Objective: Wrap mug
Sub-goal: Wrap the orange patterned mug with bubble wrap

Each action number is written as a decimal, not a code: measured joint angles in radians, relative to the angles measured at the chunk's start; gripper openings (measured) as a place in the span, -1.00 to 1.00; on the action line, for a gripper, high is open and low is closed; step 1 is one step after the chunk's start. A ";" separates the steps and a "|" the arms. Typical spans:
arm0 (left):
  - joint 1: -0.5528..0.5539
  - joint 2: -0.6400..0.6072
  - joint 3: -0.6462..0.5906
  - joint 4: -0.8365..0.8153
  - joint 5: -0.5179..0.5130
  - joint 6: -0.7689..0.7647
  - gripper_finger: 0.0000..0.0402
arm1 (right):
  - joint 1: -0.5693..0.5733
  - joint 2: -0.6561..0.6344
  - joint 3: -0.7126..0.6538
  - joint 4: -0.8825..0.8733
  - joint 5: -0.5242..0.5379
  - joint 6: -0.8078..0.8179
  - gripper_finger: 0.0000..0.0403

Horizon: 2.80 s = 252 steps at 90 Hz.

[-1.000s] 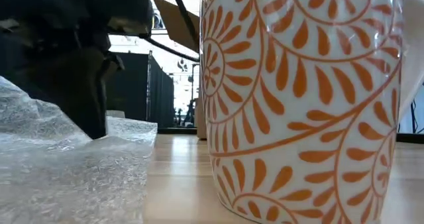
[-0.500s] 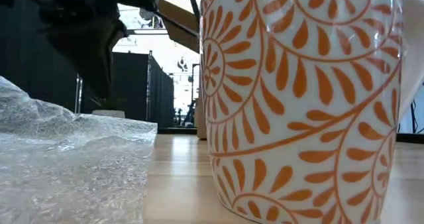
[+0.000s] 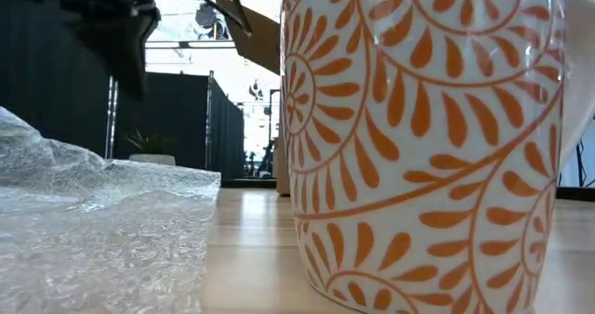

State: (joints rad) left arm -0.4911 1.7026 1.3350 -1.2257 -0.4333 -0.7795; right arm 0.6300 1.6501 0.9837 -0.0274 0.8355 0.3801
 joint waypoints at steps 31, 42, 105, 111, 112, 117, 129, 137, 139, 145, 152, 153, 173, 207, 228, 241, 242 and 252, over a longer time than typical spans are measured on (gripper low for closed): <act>0.103 -0.069 0.000 -0.097 -0.096 0.062 -1.00 | 0.000 0.000 -0.004 -0.001 -0.001 0.017 0.24; 0.142 -0.069 0.000 -0.092 -0.091 0.108 -1.00 | 0.000 0.000 -0.004 -0.001 -0.001 0.019 0.24; 0.046 -0.075 -0.001 -0.002 0.068 -0.023 -1.00 | 0.000 0.000 -0.004 -0.005 -0.004 0.027 0.24; 0.027 -0.075 -0.001 -0.002 0.067 -0.052 -0.98 | 0.000 0.000 -0.004 -0.005 -0.004 0.027 0.24; 0.024 -0.075 -0.001 -0.002 0.067 -0.054 -0.97 | 0.000 0.000 -0.004 -0.005 -0.004 0.027 0.24; 0.007 -0.075 -0.001 0.007 0.067 -0.064 -0.91 | 0.000 0.000 -0.004 -0.005 -0.004 0.027 0.24; -0.036 -0.075 -0.001 0.023 0.067 -0.106 -0.66 | 0.000 0.000 -0.003 -0.005 -0.003 0.027 0.24; -0.069 -0.075 -0.001 0.039 0.068 -0.140 -0.44 | 0.000 0.000 -0.003 -0.005 -0.003 0.027 0.24; -0.076 -0.075 -0.001 0.049 0.068 -0.145 -0.39 | 0.000 0.000 -0.003 -0.005 -0.003 0.027 0.24; -0.099 -0.075 -0.001 0.083 0.069 -0.158 -0.24 | 0.000 0.000 -0.003 -0.005 -0.003 0.027 0.24; -0.131 -0.075 -0.001 0.151 0.067 -0.150 -0.11 | 0.000 0.000 -0.003 -0.003 -0.003 0.027 0.24; -0.137 -0.075 -0.001 0.162 0.066 -0.145 -0.10 | 0.000 0.000 -0.003 -0.003 -0.003 0.027 0.24; -0.231 -0.072 -0.054 0.365 -0.029 -0.105 -0.01 | 0.000 0.000 -0.003 0.000 -0.003 0.043 0.24; -0.244 0.096 -0.151 0.544 -0.014 -0.075 -0.01 | 0.000 0.000 -0.003 0.002 -0.002 0.046 0.24; -0.178 0.202 -0.151 0.569 0.022 -0.070 -0.01 | 0.000 0.000 -0.003 0.000 0.000 0.044 0.24; -0.145 0.229 -0.151 0.639 0.081 -0.046 -0.01 | 0.000 0.001 -0.003 0.000 0.000 0.042 0.24; -0.144 0.230 -0.151 0.645 0.083 -0.043 -0.01 | 0.000 0.000 -0.003 0.000 0.000 0.042 0.24; -0.139 0.233 -0.150 0.654 0.083 -0.035 -0.01 | 0.000 0.001 -0.003 -0.003 -0.001 0.042 0.24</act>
State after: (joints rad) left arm -0.6300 1.9354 1.1847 -0.5717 -0.3504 -0.8148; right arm 0.6300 1.6508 0.9806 -0.0302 0.8349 0.4225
